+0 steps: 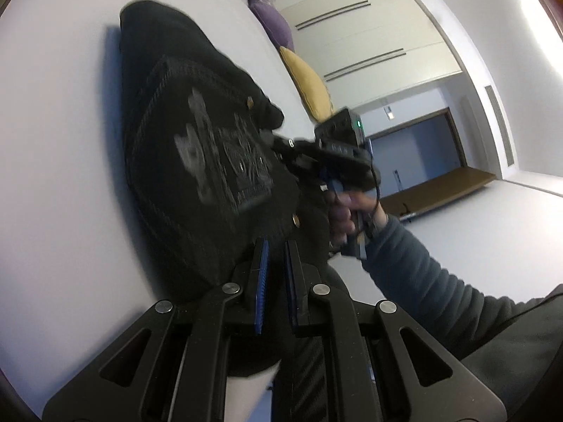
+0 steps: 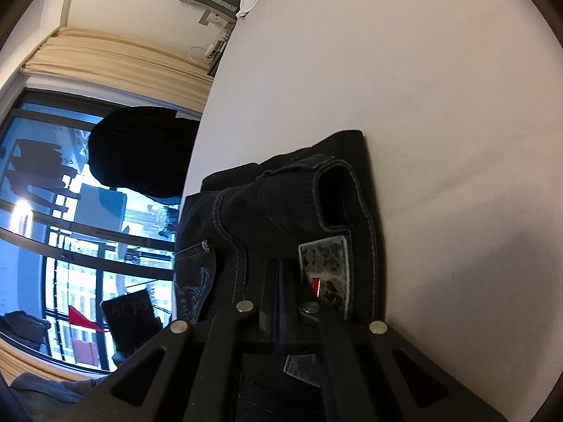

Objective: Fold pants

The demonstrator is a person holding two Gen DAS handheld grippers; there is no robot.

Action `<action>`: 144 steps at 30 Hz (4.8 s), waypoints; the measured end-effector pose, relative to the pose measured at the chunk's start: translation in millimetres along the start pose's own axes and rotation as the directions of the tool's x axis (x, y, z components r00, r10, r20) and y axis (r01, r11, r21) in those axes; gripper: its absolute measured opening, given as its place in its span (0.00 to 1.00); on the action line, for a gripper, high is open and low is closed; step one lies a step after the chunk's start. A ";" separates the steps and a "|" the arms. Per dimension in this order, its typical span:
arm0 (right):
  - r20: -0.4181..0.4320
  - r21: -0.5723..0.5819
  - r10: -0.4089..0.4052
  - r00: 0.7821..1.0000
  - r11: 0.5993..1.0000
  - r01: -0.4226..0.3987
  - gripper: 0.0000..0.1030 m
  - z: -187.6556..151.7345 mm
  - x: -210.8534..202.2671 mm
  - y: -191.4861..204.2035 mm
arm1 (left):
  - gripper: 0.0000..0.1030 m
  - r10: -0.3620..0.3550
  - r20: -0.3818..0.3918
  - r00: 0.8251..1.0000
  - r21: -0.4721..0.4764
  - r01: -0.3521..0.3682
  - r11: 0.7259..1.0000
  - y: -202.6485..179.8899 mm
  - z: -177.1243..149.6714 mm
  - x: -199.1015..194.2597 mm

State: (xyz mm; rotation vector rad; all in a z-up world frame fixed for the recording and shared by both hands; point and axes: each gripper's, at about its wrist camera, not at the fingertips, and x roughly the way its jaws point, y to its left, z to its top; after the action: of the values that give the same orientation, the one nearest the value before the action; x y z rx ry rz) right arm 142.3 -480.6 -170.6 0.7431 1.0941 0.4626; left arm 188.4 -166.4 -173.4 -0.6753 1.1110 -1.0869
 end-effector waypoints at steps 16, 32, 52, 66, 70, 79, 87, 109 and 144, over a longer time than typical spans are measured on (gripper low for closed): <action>-0.033 -0.107 -0.014 0.999 0.994 0.010 0.04 -54.9 -11.9 26.0 | 0.06 0.180 -0.062 0.982 0.083 -0.175 0.981 -12.1 -14.3 58.0; 0.063 -0.063 -0.028 0.998 0.998 0.032 0.01 -91.2 -69.3 4.1 | 0.06 0.388 -0.055 0.920 0.192 -0.372 0.908 -45.1 3.2 88.4; 0.058 -0.048 -0.101 0.993 0.993 0.103 0.85 -34.6 -72.4 -13.1 | 0.96 0.785 0.142 0.603 0.204 -0.794 0.573 -81.4 50.9 55.3; -0.026 -0.114 -0.148 0.989 0.983 0.144 0.78 -23.4 -44.3 4.1 | 0.75 0.763 0.036 0.646 0.192 -0.753 0.629 -45.5 71.2 88.1; -0.029 -0.123 -0.162 0.986 0.980 0.157 0.71 -23.0 -39.1 7.2 | 0.66 0.749 0.012 0.663 0.186 -0.737 0.650 -38.9 72.8 94.6; -0.012 -0.155 -0.273 0.962 0.951 0.267 0.40 -24.3 -36.7 22.6 | 0.32 0.715 -0.022 0.699 0.185 -0.700 0.690 -36.9 76.9 109.3; 0.074 -0.266 -0.383 0.921 0.882 0.388 0.21 -33.0 -49.6 63.2 | 0.21 0.683 0.002 0.731 0.126 -0.677 0.725 -42.0 78.6 99.9; 0.134 -0.391 -0.286 0.949 0.864 0.316 0.18 123.2 47.3 147.5 | 0.18 0.752 0.219 0.621 0.074 -0.780 0.622 -17.2 209.2 -18.4; 0.796 -0.354 -0.115 0.595 0.708 0.611 1.00 -38.1 -88.6 282.1 | 1.00 0.521 0.851 -0.064 -0.205 -0.954 0.218 -221.0 82.4 -70.0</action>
State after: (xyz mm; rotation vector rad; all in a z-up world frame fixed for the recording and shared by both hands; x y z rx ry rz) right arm 77.0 -337.5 82.7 0.0401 0.2539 0.0707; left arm 186.1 -187.1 71.7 0.0754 0.1494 0.1772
